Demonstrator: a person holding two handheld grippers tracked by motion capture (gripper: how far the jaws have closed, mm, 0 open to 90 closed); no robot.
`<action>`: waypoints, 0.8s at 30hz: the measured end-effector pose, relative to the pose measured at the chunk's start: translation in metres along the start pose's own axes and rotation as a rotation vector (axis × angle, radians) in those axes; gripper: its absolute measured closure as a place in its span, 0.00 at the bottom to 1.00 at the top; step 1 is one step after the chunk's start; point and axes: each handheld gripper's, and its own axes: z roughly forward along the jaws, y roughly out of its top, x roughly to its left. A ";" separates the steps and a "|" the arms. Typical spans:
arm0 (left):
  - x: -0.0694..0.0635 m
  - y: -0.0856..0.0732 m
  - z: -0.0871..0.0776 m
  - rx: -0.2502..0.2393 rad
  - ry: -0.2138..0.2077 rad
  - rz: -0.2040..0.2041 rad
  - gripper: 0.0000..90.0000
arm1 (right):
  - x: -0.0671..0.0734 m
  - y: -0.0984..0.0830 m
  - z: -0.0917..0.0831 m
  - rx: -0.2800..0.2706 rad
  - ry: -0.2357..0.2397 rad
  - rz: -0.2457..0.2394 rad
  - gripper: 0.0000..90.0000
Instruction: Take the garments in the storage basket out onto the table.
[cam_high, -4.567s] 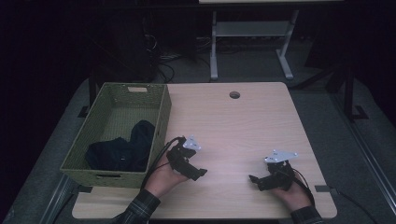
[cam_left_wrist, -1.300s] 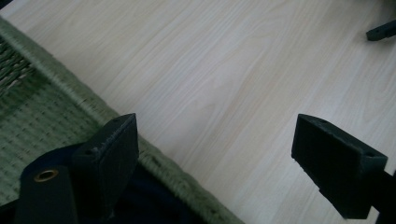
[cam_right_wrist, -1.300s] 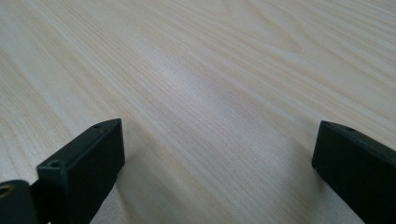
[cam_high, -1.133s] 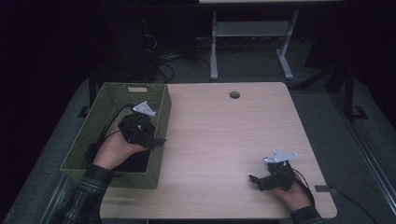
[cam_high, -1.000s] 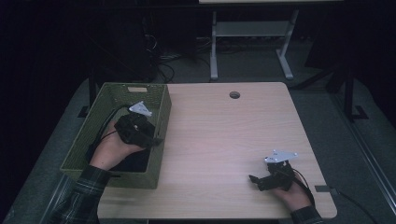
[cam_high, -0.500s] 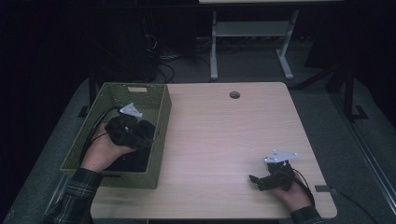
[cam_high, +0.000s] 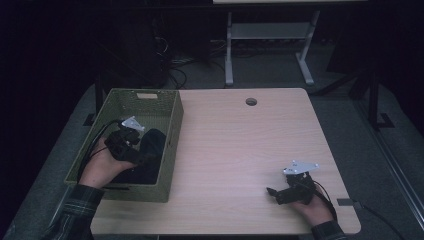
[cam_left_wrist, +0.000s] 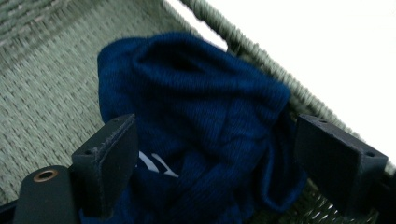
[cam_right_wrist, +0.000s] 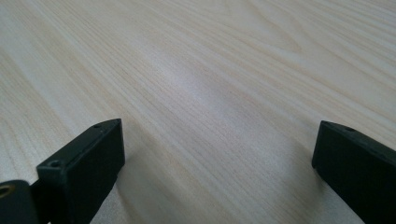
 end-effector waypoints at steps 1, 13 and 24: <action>0.000 0.000 0.000 0.000 0.000 0.000 0.16 | 0.000 0.000 0.000 0.000 0.000 0.000 0.02; 0.001 -0.014 0.012 0.043 -0.023 -0.010 0.15 | 0.000 0.000 0.000 -0.001 -0.001 -0.002 0.02; -0.005 -0.018 0.031 0.137 -0.062 0.019 0.15 | 0.000 0.000 0.000 0.000 0.000 -0.002 0.02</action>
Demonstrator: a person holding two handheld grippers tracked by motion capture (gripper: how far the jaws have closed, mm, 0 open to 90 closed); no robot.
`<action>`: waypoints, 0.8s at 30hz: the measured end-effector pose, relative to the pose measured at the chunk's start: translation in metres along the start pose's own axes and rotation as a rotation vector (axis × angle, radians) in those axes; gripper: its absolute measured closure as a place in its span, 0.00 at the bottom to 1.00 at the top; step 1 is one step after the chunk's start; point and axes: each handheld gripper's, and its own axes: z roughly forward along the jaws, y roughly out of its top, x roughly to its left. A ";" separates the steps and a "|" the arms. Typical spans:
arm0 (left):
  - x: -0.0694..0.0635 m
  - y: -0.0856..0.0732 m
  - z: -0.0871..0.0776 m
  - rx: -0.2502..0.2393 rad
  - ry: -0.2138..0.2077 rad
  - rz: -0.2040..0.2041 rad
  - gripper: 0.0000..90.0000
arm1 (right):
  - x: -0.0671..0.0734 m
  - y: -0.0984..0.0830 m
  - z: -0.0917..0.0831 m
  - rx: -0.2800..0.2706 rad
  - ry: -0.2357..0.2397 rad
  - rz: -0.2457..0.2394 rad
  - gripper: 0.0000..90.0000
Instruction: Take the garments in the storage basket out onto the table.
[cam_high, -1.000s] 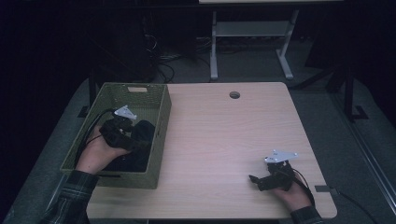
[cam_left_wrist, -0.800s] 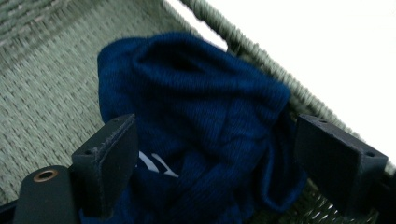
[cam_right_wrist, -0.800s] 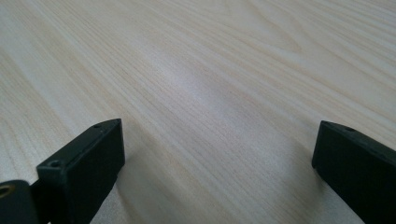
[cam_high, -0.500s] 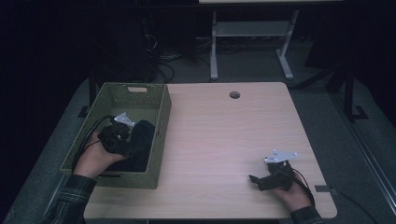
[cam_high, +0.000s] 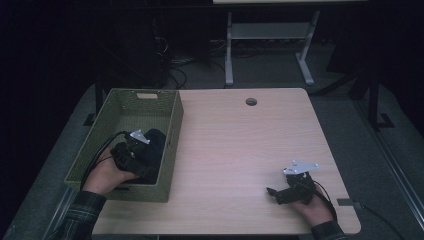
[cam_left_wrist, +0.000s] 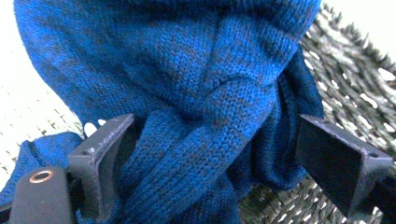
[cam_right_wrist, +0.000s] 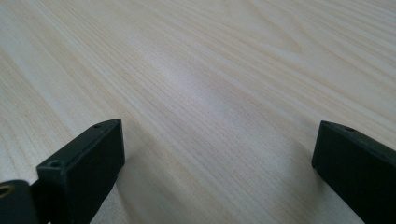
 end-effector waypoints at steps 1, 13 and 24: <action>0.000 0.000 0.000 0.000 0.000 0.000 0.15 | 0.000 0.000 0.000 0.000 0.000 0.000 0.02; 0.002 0.000 0.008 0.036 0.007 0.005 0.19 | 0.000 0.000 0.000 0.000 0.000 0.000 0.02; 0.011 -0.004 0.005 0.035 -0.054 -0.026 0.61 | 0.000 0.000 0.000 0.000 0.000 0.000 0.02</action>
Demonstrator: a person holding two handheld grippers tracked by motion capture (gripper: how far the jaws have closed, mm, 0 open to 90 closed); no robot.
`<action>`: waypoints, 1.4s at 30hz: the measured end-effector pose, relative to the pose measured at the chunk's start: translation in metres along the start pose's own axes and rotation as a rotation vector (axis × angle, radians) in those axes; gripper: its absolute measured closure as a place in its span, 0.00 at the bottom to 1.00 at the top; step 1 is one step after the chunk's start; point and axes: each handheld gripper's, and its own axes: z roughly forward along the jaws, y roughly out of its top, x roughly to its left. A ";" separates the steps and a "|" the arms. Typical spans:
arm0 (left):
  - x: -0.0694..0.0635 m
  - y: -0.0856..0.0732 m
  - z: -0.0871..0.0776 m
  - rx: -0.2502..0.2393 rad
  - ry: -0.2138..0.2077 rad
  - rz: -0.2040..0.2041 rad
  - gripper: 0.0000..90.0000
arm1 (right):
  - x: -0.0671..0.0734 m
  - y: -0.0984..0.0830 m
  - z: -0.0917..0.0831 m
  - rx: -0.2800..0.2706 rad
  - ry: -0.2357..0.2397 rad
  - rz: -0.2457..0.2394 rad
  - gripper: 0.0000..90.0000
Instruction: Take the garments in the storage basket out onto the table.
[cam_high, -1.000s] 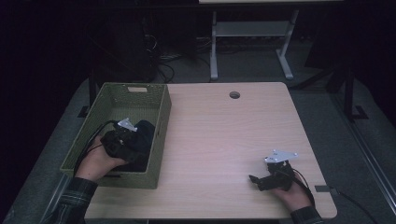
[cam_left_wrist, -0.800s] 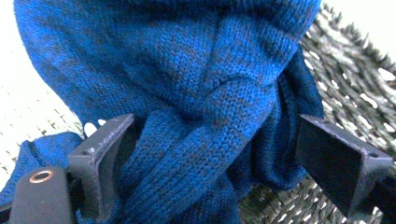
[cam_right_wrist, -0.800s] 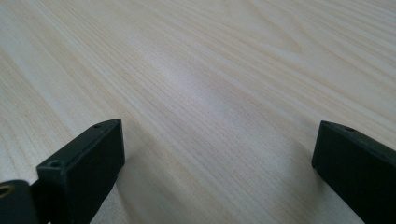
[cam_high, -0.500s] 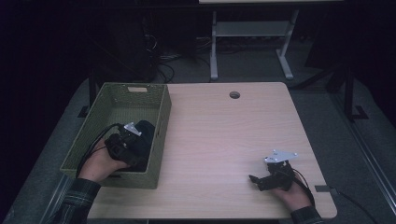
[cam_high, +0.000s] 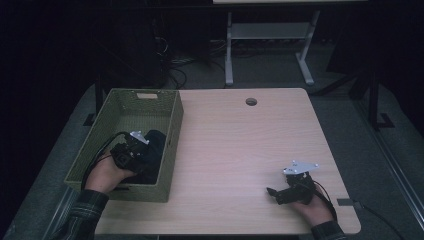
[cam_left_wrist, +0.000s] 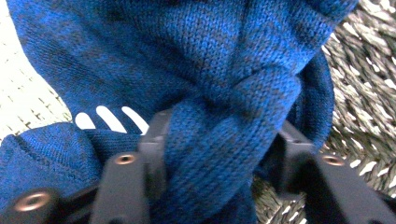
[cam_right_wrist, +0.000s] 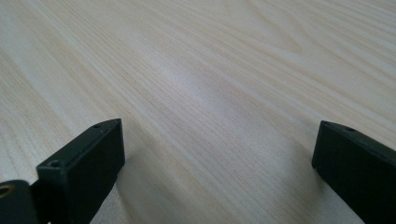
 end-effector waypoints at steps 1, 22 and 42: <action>0.000 0.000 0.000 0.000 0.000 0.000 0.65 | 0.000 0.000 0.000 0.000 0.000 0.000 0.02; 0.012 -0.003 -0.028 -0.048 -0.037 -0.048 0.81 | 0.000 0.000 0.000 0.000 0.000 0.000 0.02; 0.013 0.007 -0.064 -0.102 0.007 -0.055 0.81 | 0.000 0.000 0.000 0.000 0.000 0.000 0.02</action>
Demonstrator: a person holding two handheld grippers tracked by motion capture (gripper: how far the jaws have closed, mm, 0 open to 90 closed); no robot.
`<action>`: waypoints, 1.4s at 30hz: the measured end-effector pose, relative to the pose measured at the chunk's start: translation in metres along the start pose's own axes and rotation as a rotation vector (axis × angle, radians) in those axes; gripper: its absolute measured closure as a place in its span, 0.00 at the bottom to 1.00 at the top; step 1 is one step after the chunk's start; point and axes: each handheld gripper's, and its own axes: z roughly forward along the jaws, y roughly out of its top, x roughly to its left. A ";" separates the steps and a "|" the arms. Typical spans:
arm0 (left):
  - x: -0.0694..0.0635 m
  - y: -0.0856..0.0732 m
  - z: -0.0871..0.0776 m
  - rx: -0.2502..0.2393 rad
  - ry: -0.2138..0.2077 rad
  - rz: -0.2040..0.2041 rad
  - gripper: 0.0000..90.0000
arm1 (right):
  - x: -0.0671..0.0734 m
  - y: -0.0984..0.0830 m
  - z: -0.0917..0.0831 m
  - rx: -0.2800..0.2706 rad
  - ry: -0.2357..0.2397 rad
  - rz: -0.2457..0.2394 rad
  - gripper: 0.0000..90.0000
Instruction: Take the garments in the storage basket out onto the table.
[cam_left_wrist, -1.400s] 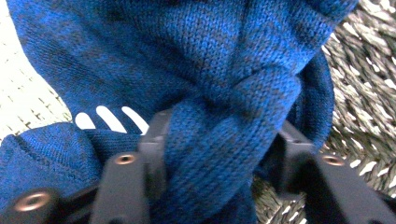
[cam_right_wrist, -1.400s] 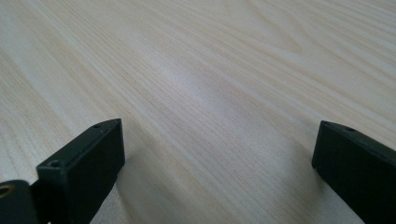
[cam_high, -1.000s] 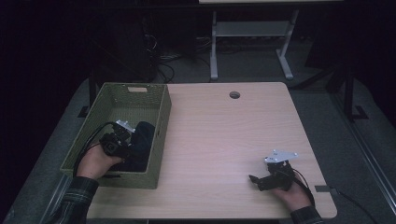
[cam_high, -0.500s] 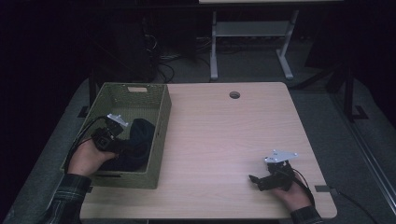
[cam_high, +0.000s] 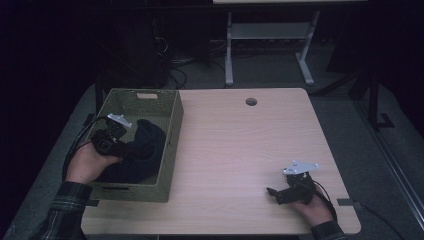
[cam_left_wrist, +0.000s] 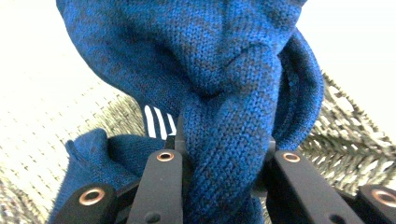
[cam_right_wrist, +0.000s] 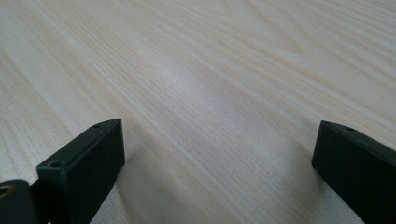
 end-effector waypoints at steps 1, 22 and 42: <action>0.000 0.001 -0.002 0.001 0.002 0.004 0.81 | 0.000 0.000 0.000 0.000 0.000 -0.001 0.02; 0.000 0.023 -0.041 -0.054 0.020 0.020 0.81 | 0.000 0.000 0.000 0.000 0.000 0.000 0.02; -0.009 0.051 -0.080 -0.135 0.026 0.067 0.81 | 0.000 0.000 0.000 0.000 0.000 0.001 0.02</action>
